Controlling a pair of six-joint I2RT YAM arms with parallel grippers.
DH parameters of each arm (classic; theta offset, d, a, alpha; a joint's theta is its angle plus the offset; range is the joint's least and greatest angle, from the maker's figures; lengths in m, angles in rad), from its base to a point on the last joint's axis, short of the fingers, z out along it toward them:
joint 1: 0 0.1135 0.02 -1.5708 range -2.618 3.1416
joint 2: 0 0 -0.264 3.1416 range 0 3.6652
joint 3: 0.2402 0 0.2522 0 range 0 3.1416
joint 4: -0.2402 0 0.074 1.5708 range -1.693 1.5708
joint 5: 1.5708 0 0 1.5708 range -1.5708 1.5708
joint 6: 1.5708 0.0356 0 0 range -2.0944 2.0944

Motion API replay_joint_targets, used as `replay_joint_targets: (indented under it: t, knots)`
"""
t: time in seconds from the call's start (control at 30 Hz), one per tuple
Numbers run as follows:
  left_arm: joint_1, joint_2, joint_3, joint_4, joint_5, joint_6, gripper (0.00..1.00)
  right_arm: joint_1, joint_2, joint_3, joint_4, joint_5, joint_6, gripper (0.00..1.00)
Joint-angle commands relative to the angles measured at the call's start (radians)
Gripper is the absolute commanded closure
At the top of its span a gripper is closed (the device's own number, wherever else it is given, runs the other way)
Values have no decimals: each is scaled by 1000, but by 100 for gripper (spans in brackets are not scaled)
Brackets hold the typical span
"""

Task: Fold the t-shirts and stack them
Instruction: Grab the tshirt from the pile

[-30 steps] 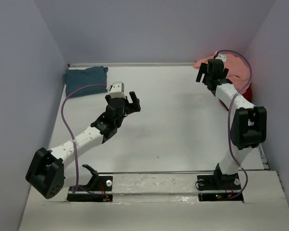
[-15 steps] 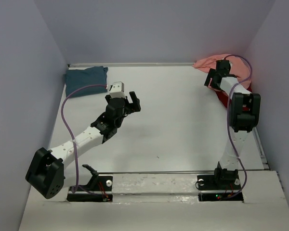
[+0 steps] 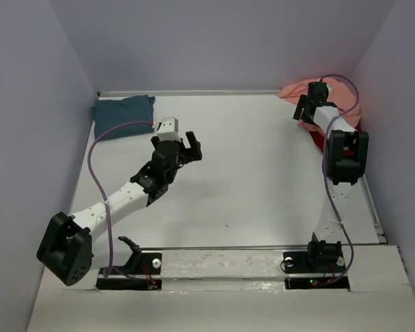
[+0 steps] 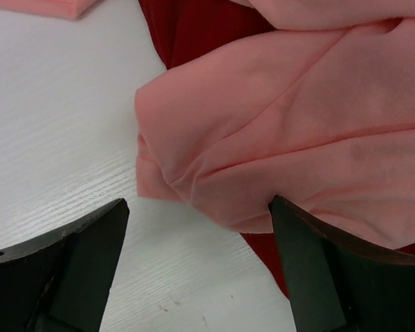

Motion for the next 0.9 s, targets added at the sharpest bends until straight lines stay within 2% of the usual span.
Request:
replay_joint_targets:
  t: [0.0, 0.13, 0.2, 0.27, 0.33, 0.4, 0.43, 0.6, 0.7, 0.87]
  knots:
    - [-4, -7, -3, 40, -17, 2, 1, 0, 27, 54, -19, 51, -23, 11]
    - [-5, -4, -3, 40, -19, 2, 1, 0, 64, 101, -39, 75, -34, 11]
    - [-5, -4, -2, 40, -20, 2, 1, 0, 72, 110, -44, 92, -35, 19]
    - [-4, -2, -2, 40, -22, 2, 1, 0, 73, 112, -42, 100, -37, 50]
    - [-4, 1, 0, 40, -22, 2, 1, 0, 67, 110, -42, 99, -35, 87]
    - [-5, 4, 1, 39, -22, 3, 1, 0, 64, 109, -44, 92, -34, 90]
    - [-4, 4, 1, 39, -22, 2, 1, 0, 61, 106, -43, 88, -31, 100]
    - [-5, 5, 3, 37, -22, 5, 1, 0, -9, 81, -52, -10, -12, 100]
    - [-5, 8, 4, 37, -22, 3, 1, 0, -49, 116, -97, -196, -26, 100]
    - [-5, 2, 6, 22, -45, -3, 1, 85, -132, 178, -220, -430, -29, 100]
